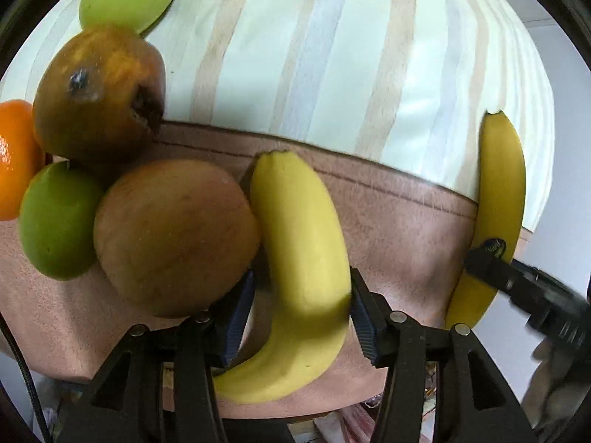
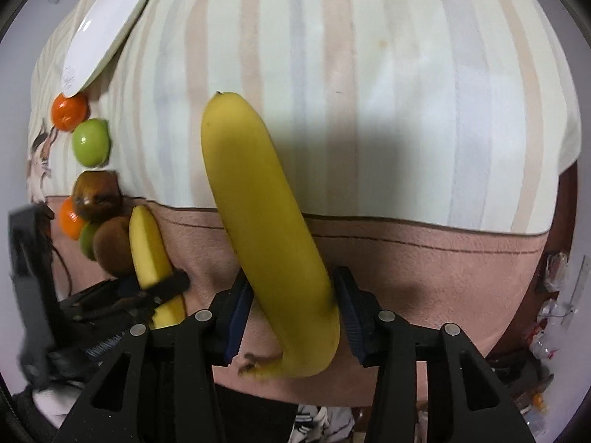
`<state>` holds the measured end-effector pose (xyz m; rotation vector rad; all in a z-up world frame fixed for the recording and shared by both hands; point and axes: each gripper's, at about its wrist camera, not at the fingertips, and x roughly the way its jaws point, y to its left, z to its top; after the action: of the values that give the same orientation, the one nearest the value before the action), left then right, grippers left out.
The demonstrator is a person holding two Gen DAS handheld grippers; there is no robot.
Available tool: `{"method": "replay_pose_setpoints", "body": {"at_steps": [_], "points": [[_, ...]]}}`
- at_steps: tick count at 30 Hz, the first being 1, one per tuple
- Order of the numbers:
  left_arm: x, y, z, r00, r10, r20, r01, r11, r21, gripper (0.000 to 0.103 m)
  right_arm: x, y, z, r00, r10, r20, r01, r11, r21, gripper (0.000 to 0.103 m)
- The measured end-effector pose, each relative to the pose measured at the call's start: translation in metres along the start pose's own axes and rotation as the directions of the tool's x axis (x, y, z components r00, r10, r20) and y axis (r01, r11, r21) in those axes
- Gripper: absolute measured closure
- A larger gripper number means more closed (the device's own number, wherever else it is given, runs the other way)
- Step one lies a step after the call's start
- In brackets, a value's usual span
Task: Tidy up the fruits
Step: 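Lift both bananas and carry them toward the white plate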
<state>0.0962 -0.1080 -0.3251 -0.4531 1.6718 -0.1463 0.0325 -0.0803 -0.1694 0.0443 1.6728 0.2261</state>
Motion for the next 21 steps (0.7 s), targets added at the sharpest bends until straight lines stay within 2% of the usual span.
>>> {"method": "replay_pose_setpoints", "body": {"at_steps": [2,3,5,8,11,13,15,18,21], "points": [[-0.005,-0.012,0.004,0.998,0.046,0.034,-0.048,0.997,0.058,0.067,0.001,0.005,-0.008,0.998,-0.048,0.041,0.049,0.999,-0.019,0.05],[-0.009,-0.02,0.001,0.993,0.1,0.057,-0.106,0.989,0.107,0.067,-0.002,0.008,-0.009,0.995,-0.078,0.064,0.08,0.996,-0.027,0.05],[-0.016,-0.028,-0.004,0.985,0.147,0.092,-0.16,0.974,0.159,0.068,-0.002,0.011,-0.01,0.983,-0.149,0.104,0.153,0.988,-0.032,0.061],[-0.028,-0.037,-0.004,0.978,0.166,0.128,-0.191,0.957,0.218,0.069,-0.011,0.005,-0.02,0.984,-0.126,0.128,0.124,0.992,0.022,0.063],[-0.044,-0.048,0.009,0.976,0.151,0.155,-0.187,0.95,0.25,0.069,-0.028,-0.022,-0.031,0.988,-0.083,0.133,0.074,0.995,0.072,0.063],[-0.053,-0.047,0.021,0.979,0.14,0.145,-0.174,0.951,0.256,0.068,-0.026,-0.036,-0.034,0.988,-0.064,0.138,0.05,0.993,0.105,0.063],[-0.057,-0.037,0.039,0.993,0.089,0.077,-0.104,0.97,0.222,0.068,-0.025,-0.045,-0.033,0.988,-0.042,0.146,0.022,0.991,0.132,0.063],[-0.062,-0.023,0.054,0.998,0.057,0.018,-0.059,0.972,0.226,0.066,-0.031,-0.058,-0.031,0.985,-0.016,0.173,-0.011,0.987,0.157,0.062],[-0.068,-0.006,0.062,1.0,0.022,-0.008,-0.02,0.973,0.229,0.062,-0.037,-0.072,-0.036,0.982,0.022,0.189,-0.059,0.979,0.193,0.06]]}}
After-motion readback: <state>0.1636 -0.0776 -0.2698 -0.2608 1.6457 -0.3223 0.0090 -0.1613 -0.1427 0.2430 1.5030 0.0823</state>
